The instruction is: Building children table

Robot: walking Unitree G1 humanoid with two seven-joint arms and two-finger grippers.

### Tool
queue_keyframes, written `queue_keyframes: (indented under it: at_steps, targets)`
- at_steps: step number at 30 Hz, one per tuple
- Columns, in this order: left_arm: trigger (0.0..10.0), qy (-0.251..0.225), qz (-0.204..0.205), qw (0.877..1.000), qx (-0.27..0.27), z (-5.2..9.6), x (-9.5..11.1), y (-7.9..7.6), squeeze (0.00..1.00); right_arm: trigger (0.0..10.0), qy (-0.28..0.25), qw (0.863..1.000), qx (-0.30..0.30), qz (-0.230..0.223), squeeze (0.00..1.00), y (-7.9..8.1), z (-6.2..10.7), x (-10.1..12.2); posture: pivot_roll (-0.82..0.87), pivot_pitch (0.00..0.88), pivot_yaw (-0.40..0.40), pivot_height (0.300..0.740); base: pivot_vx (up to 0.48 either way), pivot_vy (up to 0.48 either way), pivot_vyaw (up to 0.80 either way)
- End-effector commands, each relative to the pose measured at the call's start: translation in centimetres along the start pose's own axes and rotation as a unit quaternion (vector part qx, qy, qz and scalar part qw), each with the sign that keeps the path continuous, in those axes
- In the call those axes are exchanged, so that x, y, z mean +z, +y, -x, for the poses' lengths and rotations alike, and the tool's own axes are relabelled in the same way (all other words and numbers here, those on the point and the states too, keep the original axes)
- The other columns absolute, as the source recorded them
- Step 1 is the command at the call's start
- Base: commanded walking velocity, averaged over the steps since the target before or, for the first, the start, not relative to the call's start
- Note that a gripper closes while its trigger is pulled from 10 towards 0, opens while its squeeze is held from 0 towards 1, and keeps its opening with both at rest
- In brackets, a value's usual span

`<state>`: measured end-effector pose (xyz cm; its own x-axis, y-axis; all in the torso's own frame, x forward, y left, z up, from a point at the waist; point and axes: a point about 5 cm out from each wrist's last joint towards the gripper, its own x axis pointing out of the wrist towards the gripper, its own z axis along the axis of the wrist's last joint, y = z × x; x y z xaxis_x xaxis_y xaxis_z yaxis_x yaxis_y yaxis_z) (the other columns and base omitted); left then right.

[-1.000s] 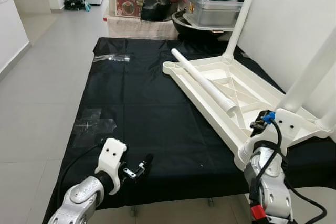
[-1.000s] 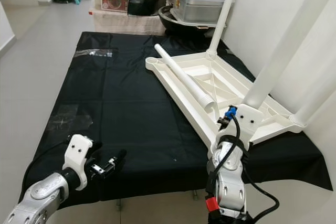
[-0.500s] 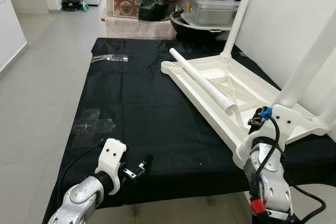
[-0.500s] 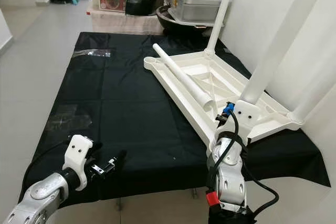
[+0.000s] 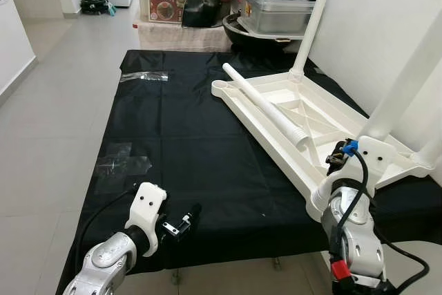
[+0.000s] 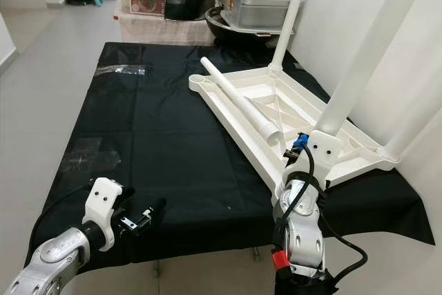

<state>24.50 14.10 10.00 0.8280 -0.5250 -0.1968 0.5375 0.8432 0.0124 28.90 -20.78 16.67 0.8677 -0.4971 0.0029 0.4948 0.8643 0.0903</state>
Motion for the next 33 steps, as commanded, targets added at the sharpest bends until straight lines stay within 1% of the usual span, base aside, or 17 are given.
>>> queue_keyframes:
  at_steps: [1,2,4,7,13,19,27,33]
  targets:
    - [10.0,-0.011,0.006,1.000,0.002,0.11,0.03,0.21,0.00,10.0,0.025,1.000,0.010,-0.001,0.00,0.12,0.04,-0.83,0.04,0.000,-0.091,0.740,0.000,0.000,0.00]
    - [10.0,-0.011,0.006,1.000,0.002,0.11,0.03,0.21,0.00,10.0,0.025,1.000,0.010,-0.001,0.00,0.12,0.04,-0.83,0.04,0.000,-0.091,0.740,0.000,0.000,0.00]
    - [10.0,-0.025,0.021,0.999,0.011,0.13,0.44,0.59,0.00,10.0,0.026,1.000,0.011,0.000,0.00,0.17,0.05,-0.89,0.04,0.000,-0.091,0.740,0.000,0.000,0.00]
    - [10.0,-0.030,0.025,0.999,0.012,0.14,0.59,0.67,0.00,10.0,0.026,1.000,0.012,0.000,0.00,0.19,0.05,-0.90,0.04,0.000,-0.091,0.740,0.080,0.000,0.00]
    - [10.0,-0.032,0.022,0.999,0.009,0.22,0.71,0.62,0.00,10.0,0.027,1.000,0.013,-0.003,0.00,0.27,0.09,-0.86,0.04,0.000,-0.090,0.740,0.400,0.000,0.00]
    - [10.0,-0.030,0.022,0.999,0.005,0.24,0.63,0.47,0.00,10.0,0.025,1.000,0.012,-0.006,0.00,0.30,0.13,-0.68,0.04,0.000,-0.091,0.740,0.289,0.000,0.00]
    - [10.0,-0.035,0.023,0.999,-0.001,0.22,0.69,0.24,0.00,10.0,0.023,1.000,0.012,-0.007,0.00,0.26,0.03,-0.52,0.03,0.000,-0.092,0.740,0.000,0.000,0.00]
    - [10.0,-0.029,0.017,0.999,-0.006,0.23,0.54,0.08,0.00,10.0,0.027,1.000,0.012,-0.007,0.00,0.28,0.12,-0.66,0.03,0.000,-0.092,0.740,0.000,0.000,0.00]
